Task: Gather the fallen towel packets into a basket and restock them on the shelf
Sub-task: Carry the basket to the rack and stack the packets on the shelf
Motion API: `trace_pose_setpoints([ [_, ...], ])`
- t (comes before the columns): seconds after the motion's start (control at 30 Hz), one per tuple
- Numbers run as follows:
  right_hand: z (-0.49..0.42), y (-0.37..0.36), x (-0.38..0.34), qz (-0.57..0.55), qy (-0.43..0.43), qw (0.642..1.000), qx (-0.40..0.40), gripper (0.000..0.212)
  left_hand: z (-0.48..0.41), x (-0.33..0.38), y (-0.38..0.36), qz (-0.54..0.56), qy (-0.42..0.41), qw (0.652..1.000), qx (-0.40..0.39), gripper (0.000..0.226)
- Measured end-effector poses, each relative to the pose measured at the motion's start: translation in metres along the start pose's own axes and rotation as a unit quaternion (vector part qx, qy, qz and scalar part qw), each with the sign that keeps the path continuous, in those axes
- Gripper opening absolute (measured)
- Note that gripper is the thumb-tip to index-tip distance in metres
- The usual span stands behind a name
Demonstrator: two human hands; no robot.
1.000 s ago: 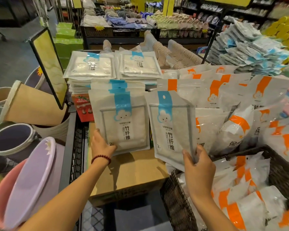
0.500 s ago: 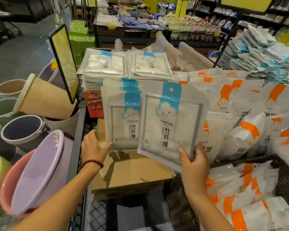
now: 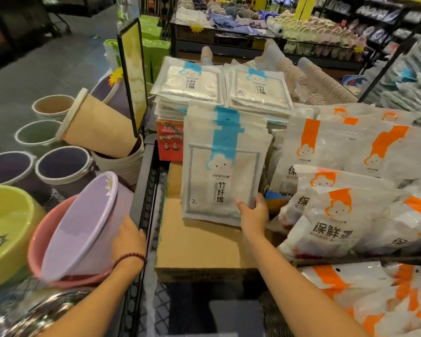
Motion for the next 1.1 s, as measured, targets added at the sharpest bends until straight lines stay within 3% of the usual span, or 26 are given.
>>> trace_pose_setpoints([
  [0.1,-0.004,-0.004,0.002,0.070,0.027,0.996,0.045,0.029,0.001,0.001,0.000,0.003,0.000,1.000,0.003,0.028],
  [0.23,0.007,-0.006,0.005,0.180,0.017,0.979,0.095,0.051,0.002,-0.001,0.001,-0.010,-0.014,1.000,0.008,0.027],
  [0.33,0.036,-0.004,0.012,0.185,0.114,0.967,0.136,0.047,0.003,0.001,0.002,-0.021,-0.022,0.999,0.010,0.026],
  [0.43,0.051,-0.017,0.023,0.300,0.224,0.927,-0.008,0.031,0.006,0.004,0.003,-0.029,-0.030,0.999,0.009,0.022],
  [0.53,0.044,-0.030,0.028,0.405,0.217,0.882,-0.104,0.033,0.007,0.004,0.003,-0.032,-0.029,0.999,0.008,0.022],
  [0.77,0.014,-0.051,0.019,0.439,0.184,0.870,-0.125,0.045,0.004,0.000,0.000,-0.027,-0.029,0.999,0.010,0.023],
  [1.1,-0.001,-0.057,0.010,0.452,0.197,0.856,-0.155,0.043,-0.003,-0.006,-0.006,-0.021,-0.024,0.999,0.010,0.028],
])
Point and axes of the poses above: each hand's wrist, its own z-axis away from the middle knuckle, its own y-axis out of the back of the hand, x = y × z, the point moved 2 cm from there along -z, towards the middle knuckle, and after that the axes turned 8 degrees about -y, right-handed, at the moved point
